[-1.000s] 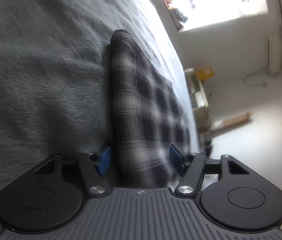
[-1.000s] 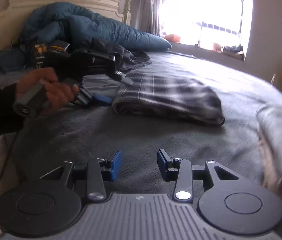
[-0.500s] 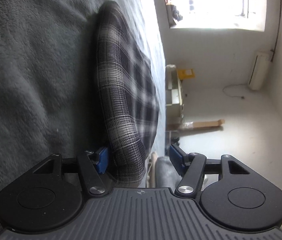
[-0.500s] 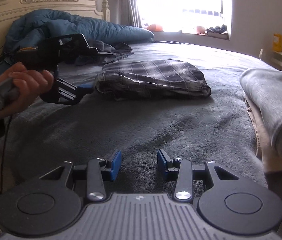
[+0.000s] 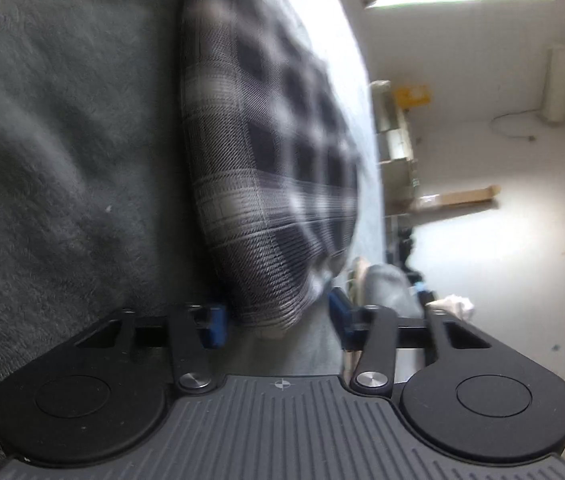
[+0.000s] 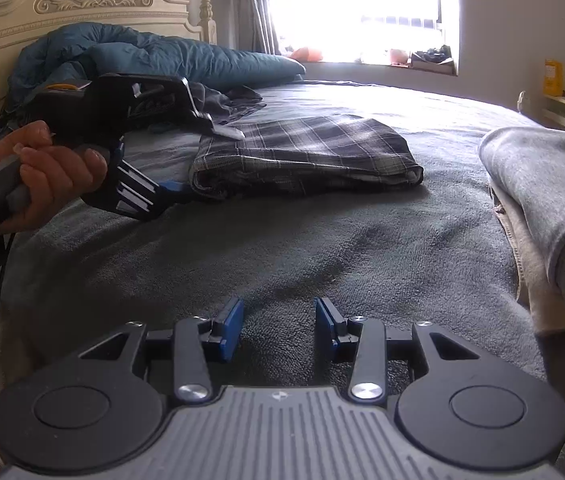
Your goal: Fold clothes
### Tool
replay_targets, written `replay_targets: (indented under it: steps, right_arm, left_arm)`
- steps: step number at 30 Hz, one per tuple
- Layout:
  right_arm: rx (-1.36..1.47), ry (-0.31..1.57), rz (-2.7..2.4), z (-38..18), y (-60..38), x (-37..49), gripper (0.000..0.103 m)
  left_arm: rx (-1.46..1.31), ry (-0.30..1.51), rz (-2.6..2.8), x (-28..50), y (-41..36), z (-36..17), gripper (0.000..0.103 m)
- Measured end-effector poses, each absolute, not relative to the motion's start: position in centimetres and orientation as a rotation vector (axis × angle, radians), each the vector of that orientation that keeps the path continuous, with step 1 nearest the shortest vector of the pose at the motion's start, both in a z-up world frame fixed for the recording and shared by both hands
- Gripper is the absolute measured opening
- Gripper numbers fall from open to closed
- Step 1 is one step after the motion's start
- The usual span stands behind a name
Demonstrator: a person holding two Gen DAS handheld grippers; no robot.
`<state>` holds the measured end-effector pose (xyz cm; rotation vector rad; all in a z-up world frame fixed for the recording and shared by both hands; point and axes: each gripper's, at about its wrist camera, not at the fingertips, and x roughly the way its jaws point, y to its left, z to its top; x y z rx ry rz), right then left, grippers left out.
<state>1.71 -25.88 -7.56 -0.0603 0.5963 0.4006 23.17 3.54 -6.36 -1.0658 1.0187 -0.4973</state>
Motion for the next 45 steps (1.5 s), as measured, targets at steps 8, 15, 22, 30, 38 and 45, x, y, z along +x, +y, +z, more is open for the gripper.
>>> replay_targets:
  steps: [8, 15, 22, 30, 38, 45]
  right_arm:
    - [-0.080, 0.597, 0.390, -7.2, -25.8, 1.4, 0.043]
    - [-0.080, 0.598, 0.378, -7.1, -25.8, 1.5, 0.043]
    - [-0.071, 0.600, 0.354, -7.0, -26.4, 1.9, 0.043]
    - [0.041, 0.491, 0.317, -2.9, -29.2, 4.8, 0.043]
    - [0.165, 0.420, 0.389, 1.4, -27.9, 16.4, 0.042]
    - [0.221, 0.678, 0.451, 0.6, -26.6, 31.7, 0.075]
  left_arm:
    - [-1.003, 0.982, -0.505, 22.4, 5.1, -5.2, 0.012]
    - [-0.959, 0.972, -0.510, 21.0, 5.7, -6.0, 0.010]
    - [-0.810, 1.007, -0.532, 20.3, 4.2, -6.9, 0.029]
    - [-0.788, 0.842, -0.530, 18.1, 5.7, -4.9, 0.067]
    - [-0.744, 0.800, -0.392, 21.7, 5.6, -5.2, 0.068]
    - [-0.827, 0.791, -0.412, 25.0, 6.6, -6.2, 0.068]
